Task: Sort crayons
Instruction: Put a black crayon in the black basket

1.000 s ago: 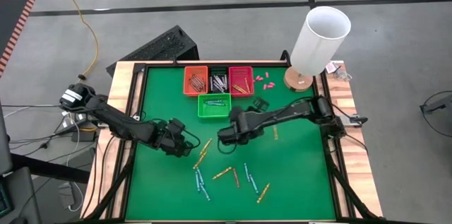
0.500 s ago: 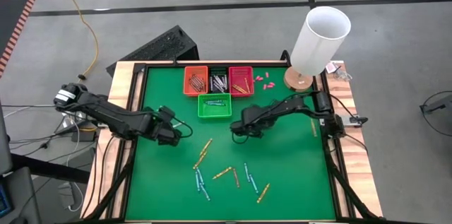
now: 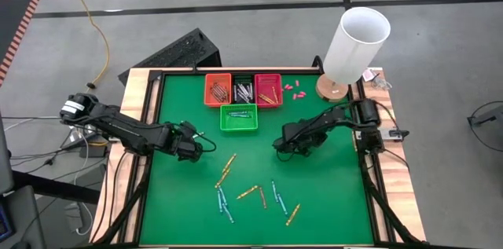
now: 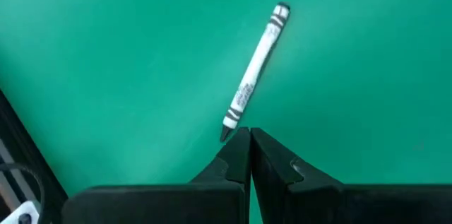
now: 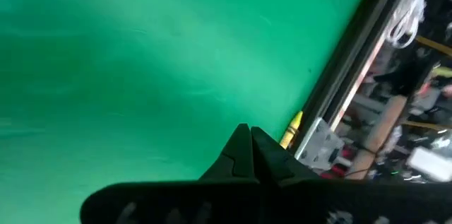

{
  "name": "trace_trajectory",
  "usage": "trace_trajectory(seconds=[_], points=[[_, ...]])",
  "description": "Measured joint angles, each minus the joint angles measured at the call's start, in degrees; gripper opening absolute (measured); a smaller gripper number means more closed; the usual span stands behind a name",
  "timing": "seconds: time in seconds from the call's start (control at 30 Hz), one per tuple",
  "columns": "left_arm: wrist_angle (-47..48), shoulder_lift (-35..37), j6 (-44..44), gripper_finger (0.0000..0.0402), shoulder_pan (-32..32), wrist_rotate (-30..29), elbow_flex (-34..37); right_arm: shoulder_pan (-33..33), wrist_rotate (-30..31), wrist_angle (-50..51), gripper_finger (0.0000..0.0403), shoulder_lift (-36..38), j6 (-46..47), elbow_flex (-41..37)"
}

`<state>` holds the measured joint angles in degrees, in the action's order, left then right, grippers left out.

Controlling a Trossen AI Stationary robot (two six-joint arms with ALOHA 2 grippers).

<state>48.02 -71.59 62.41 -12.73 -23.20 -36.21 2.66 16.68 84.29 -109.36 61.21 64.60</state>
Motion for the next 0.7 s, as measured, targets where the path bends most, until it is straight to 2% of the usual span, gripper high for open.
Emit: trace_trajectory(seconds=[0.2,0.3,0.47,0.7], points=[[-2.26,0.02,-0.69,0.0000,0.02,1.08,1.10,-0.17,-1.54,1.26,0.0000,11.68,7.51,-6.63],[-6.90,0.02,-1.71,0.0000,0.02,2.49,1.82,-0.54,-4.17,0.39,0.0000,15.86,9.77,-9.19],[-14.72,0.02,-4.89,0.0000,0.01,4.93,2.45,0.93,-7.61,0.62,0.0000,16.91,12.78,-13.20],[-17.44,0.01,-5.86,0.0000,0.02,4.96,2.47,1.22,-10.87,-2.36,0.0000,15.48,16.45,-18.90]])
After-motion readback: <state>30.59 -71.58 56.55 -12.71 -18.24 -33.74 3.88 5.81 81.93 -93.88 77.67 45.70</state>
